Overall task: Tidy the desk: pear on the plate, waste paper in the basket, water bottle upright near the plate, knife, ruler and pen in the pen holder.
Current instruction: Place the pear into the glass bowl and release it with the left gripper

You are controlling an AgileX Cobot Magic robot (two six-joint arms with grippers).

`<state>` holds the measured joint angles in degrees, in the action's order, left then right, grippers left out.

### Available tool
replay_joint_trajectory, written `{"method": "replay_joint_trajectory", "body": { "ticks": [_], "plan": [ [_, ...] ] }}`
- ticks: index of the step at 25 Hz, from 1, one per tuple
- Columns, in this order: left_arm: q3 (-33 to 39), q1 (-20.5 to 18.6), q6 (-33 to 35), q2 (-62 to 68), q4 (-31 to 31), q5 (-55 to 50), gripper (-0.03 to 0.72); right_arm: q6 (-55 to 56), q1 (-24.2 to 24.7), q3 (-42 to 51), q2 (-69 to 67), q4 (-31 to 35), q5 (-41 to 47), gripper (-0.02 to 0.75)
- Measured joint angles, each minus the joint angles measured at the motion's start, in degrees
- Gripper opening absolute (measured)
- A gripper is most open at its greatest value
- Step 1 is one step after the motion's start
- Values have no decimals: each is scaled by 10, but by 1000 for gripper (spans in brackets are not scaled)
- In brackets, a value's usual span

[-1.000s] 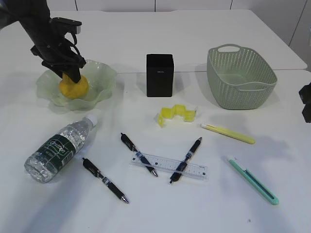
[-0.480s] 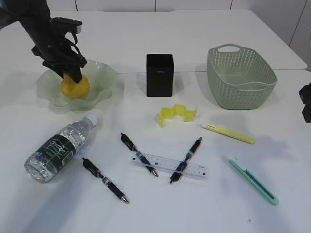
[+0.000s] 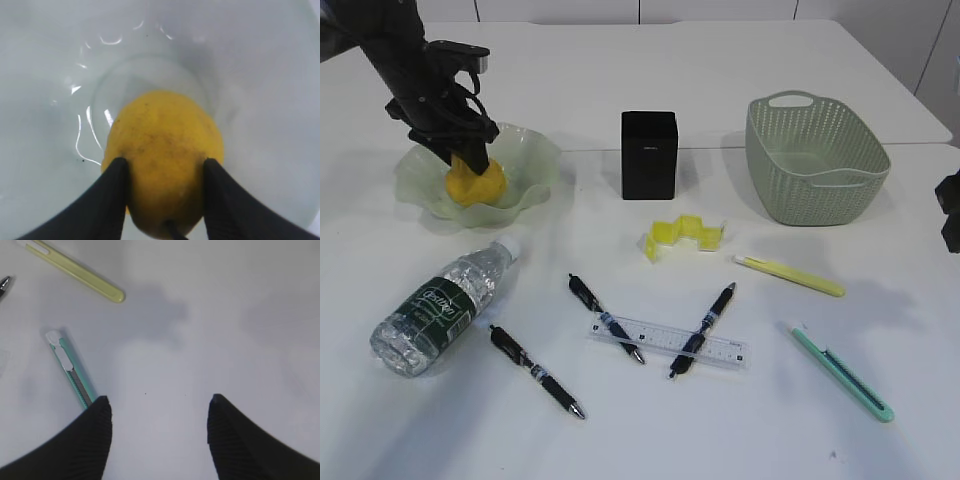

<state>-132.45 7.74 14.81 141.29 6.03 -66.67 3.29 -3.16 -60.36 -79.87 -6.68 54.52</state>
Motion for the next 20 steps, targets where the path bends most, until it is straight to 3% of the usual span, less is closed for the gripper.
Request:
{"method": "replay_joint_trajectory", "body": {
  "ticks": [20],
  "plan": [
    [6, 0, -5, 0, 3, -11, 307, 1, 0, 0, 0, 0, 0, 450]
  ]
}}
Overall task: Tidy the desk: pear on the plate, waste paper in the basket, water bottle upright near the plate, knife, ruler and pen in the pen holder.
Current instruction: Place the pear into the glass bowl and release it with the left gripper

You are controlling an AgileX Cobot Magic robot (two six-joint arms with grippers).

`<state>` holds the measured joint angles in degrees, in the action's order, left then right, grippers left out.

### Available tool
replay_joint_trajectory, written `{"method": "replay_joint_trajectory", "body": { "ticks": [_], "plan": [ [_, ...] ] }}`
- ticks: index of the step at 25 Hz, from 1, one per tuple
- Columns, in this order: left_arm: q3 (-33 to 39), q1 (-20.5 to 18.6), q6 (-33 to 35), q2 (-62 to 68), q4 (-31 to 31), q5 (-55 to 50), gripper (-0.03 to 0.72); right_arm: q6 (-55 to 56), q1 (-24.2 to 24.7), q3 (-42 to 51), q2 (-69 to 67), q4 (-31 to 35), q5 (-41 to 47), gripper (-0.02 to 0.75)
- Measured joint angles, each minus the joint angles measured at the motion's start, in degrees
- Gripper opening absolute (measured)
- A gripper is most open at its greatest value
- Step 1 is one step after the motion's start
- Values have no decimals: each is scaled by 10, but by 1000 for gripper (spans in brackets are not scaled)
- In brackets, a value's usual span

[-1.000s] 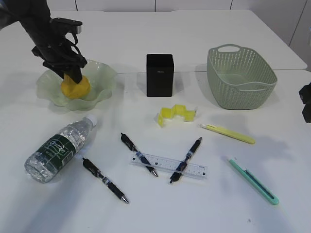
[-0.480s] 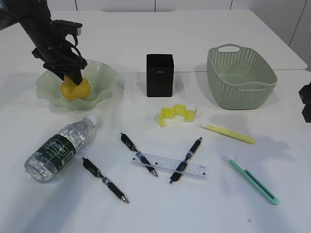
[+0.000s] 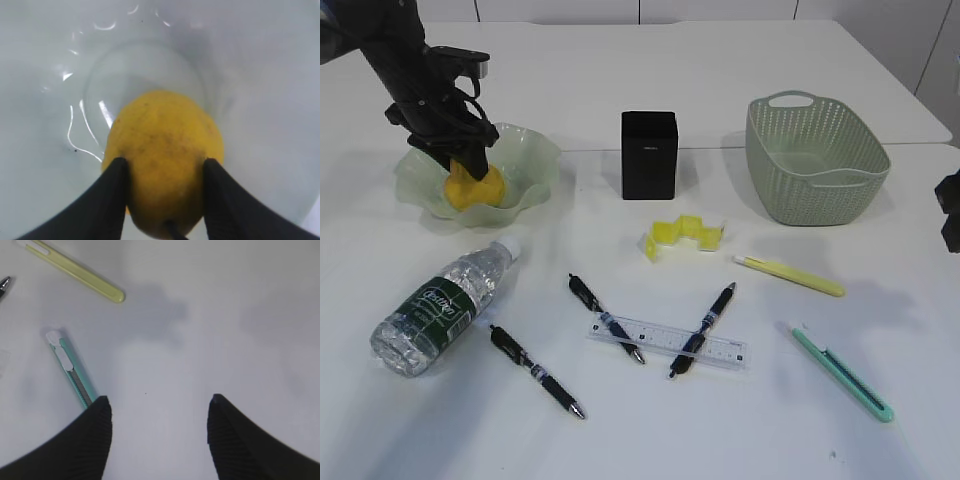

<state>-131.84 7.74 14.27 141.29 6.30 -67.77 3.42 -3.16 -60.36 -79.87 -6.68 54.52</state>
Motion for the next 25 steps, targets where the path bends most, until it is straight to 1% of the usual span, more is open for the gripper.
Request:
{"method": "replay_joint_trajectory", "body": {
  "ticks": [9, 12, 16, 25],
  "plan": [
    [0, 0, -2, 0, 0, -1, 308, 0, 0, 0, 0, 0, 0, 449],
    [0, 0, -4, 1, 0, -1, 324, 1, 0, 0, 0, 0, 0, 449],
    [0, 0, -7, 1, 0, -1, 370, 1, 0, 0, 0, 0, 0, 450],
    [0, 0, -11, 1, 3, 0, 393, 1, 0, 0, 0, 0, 0, 449]
  ]
}}
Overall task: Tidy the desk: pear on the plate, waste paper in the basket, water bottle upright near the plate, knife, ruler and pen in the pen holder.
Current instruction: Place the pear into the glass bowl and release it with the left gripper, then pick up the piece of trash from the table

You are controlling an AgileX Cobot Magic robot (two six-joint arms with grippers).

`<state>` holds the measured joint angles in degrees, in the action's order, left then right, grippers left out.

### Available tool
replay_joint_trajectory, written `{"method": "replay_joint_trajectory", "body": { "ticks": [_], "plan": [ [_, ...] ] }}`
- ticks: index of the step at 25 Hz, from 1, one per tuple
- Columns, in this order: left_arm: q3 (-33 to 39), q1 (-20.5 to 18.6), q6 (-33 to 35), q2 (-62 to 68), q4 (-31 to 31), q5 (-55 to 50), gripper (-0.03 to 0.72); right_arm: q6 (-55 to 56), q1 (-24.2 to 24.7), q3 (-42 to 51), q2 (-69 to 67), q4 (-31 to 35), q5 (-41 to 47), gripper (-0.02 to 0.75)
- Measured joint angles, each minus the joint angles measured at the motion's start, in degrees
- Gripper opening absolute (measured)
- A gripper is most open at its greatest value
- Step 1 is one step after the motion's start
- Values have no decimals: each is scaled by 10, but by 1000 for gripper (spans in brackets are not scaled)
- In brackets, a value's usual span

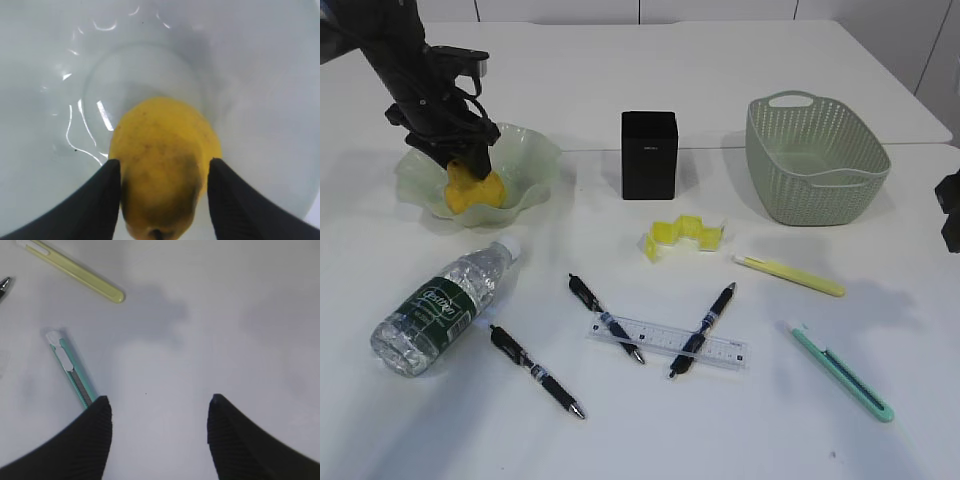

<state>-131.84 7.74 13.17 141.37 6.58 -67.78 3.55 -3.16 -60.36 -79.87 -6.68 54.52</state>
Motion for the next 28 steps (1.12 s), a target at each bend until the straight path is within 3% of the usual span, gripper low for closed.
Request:
{"method": "replay_joint_trajectory", "body": {
  "ticks": [18, 28],
  "plan": [
    [0, -4, -1, -71, 0, -3, 395, 0, 0, 0, 0, 0, -5, 449],
    [0, -4, -1, -147, -48, -34, 387, 0, 0, 0, 0, -8, -8, 449]
  ]
}}
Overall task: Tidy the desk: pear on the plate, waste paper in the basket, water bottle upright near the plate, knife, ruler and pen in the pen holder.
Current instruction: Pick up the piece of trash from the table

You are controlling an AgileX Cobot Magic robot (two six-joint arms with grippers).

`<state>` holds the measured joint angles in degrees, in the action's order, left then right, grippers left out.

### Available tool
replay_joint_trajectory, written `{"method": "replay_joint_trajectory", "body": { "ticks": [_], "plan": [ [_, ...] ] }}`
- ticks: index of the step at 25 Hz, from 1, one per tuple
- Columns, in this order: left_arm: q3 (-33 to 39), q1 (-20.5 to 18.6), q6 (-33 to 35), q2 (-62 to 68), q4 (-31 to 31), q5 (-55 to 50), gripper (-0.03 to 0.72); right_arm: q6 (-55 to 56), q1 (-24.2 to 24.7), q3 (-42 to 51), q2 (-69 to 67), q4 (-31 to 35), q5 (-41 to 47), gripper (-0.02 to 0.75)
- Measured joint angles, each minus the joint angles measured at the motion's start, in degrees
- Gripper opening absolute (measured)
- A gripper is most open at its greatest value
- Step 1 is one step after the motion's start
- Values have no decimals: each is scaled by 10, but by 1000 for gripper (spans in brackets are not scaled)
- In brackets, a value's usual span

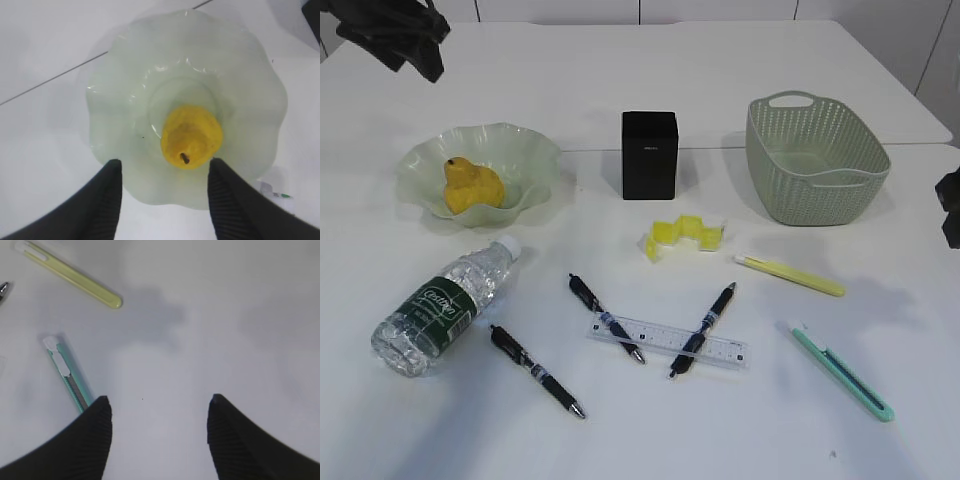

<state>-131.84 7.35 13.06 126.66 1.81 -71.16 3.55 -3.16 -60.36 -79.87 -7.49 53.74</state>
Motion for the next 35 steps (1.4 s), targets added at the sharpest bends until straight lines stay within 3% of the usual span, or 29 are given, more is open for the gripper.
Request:
{"method": "replay_joint_trajectory", "body": {
  "ticks": [8, 26, 35],
  "plan": [
    [0, -1, -5, -59, -29, -4, 384, 0, 0, 0, 0, -1, -4, 449],
    [0, -31, -74, -155, -32, -12, 384, 0, 0, 0, 0, -2, -8, 449],
    [10, -32, -94, -185, -48, 49, 384, 0, 0, 0, -1, -2, -9, 449]
  ]
}}
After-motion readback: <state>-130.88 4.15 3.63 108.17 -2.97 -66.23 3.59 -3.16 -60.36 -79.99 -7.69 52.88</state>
